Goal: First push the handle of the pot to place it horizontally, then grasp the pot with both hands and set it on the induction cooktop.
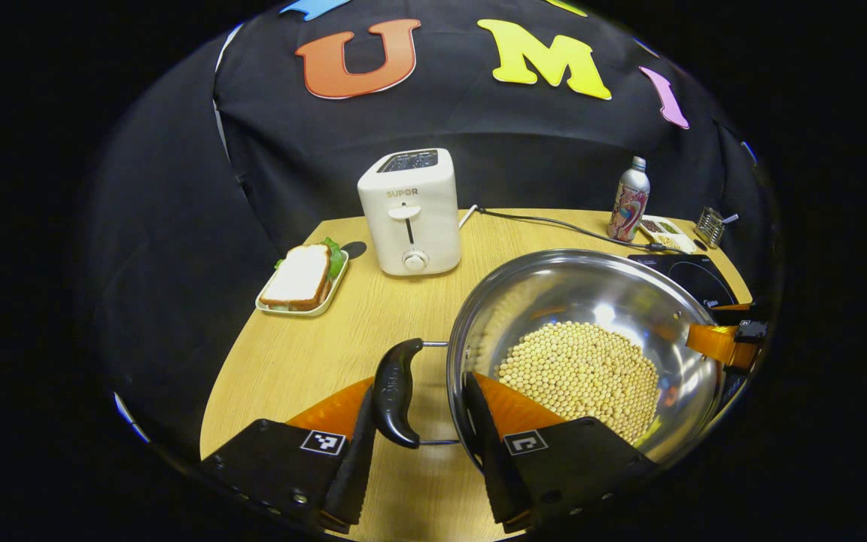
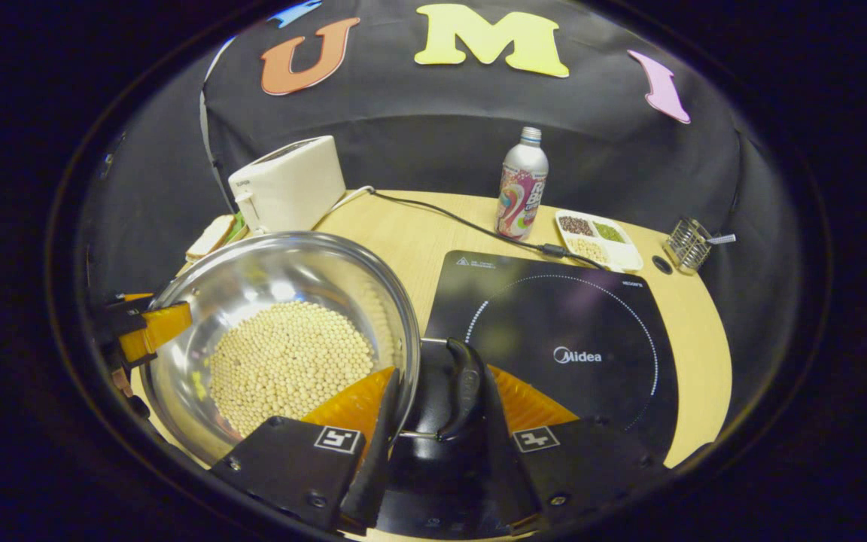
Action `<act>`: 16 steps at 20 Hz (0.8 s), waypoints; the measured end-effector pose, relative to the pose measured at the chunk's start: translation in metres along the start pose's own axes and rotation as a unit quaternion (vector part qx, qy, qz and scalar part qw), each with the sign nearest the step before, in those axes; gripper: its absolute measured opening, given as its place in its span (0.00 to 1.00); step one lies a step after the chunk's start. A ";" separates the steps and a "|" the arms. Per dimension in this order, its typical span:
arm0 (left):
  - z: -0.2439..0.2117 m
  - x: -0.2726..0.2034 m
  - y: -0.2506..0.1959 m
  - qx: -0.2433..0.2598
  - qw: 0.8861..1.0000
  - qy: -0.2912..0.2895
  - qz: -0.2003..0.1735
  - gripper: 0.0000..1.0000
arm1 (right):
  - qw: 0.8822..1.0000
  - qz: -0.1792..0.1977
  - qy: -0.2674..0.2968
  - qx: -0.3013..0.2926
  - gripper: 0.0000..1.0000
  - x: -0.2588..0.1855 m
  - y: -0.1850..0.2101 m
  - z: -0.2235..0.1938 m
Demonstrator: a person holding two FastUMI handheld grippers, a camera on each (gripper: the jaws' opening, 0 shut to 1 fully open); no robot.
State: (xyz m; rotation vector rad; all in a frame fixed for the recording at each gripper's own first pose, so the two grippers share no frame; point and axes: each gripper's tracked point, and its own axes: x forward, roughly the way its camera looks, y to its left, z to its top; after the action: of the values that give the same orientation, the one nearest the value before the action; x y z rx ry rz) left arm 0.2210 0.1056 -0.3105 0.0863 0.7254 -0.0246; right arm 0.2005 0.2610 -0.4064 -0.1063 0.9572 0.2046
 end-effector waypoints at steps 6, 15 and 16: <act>0.034 -0.037 -0.013 0.002 0.999 -0.043 -0.001 0.61 | 1.000 0.003 -0.014 -0.005 0.59 -0.042 -0.017 0.025; 0.087 -0.082 -0.066 0.006 0.996 -0.094 -0.010 0.61 | 0.998 0.001 -0.057 -0.017 0.59 -0.105 -0.080 0.069; 0.094 -0.086 -0.074 0.005 0.995 -0.097 -0.012 0.61 | 0.998 0.000 -0.060 -0.017 0.60 -0.111 -0.089 0.073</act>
State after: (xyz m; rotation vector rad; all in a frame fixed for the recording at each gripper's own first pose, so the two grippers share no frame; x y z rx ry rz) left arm 0.2143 0.0229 -0.1886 0.0839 0.5313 -0.0593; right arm 0.2167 0.1732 -0.2741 -0.1233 0.8346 0.2240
